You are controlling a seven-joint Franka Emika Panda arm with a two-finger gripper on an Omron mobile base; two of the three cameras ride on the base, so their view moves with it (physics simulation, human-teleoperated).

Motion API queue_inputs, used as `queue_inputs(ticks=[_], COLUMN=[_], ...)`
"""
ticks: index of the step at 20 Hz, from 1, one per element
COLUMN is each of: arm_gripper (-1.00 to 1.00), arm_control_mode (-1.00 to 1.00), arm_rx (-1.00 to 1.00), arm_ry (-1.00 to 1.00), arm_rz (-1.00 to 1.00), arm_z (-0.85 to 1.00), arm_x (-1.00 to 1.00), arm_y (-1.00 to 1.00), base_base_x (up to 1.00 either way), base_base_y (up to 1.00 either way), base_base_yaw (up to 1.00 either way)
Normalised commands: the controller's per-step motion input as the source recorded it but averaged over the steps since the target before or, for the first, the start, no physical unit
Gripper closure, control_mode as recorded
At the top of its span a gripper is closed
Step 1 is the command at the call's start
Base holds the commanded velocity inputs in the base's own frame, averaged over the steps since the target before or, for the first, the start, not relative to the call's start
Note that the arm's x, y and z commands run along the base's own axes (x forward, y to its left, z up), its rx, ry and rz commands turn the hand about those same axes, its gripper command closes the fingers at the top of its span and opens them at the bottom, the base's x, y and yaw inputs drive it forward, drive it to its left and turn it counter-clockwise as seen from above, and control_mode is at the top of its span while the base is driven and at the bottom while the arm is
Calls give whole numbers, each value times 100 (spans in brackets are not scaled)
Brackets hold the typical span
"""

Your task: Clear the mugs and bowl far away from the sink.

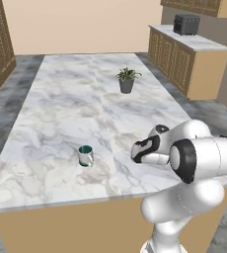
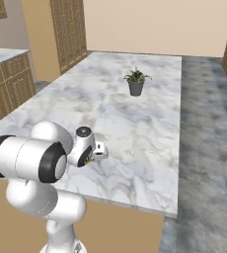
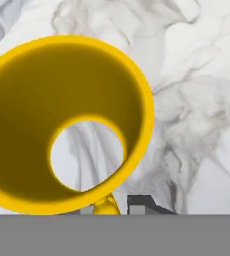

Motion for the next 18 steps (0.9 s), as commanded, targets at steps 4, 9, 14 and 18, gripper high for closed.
queue_inputs(ticks=[4,9,14,18], arm_gripper=[-100,-100,-100,-100], arm_control_mode=[-100,-100,-100,-100], arm_rx=[0,1,3,0], arm_ry=[0,0,0,-1], arm_rz=[0,0,0,0], arm_z=[-3,0,10,33], arm_x=[0,-5,-18,-14], arm_y=[2,0,1,6], base_base_x=[0,0,0,0], base_base_y=[0,0,0,0], base_base_yaw=[0,0,0,0])
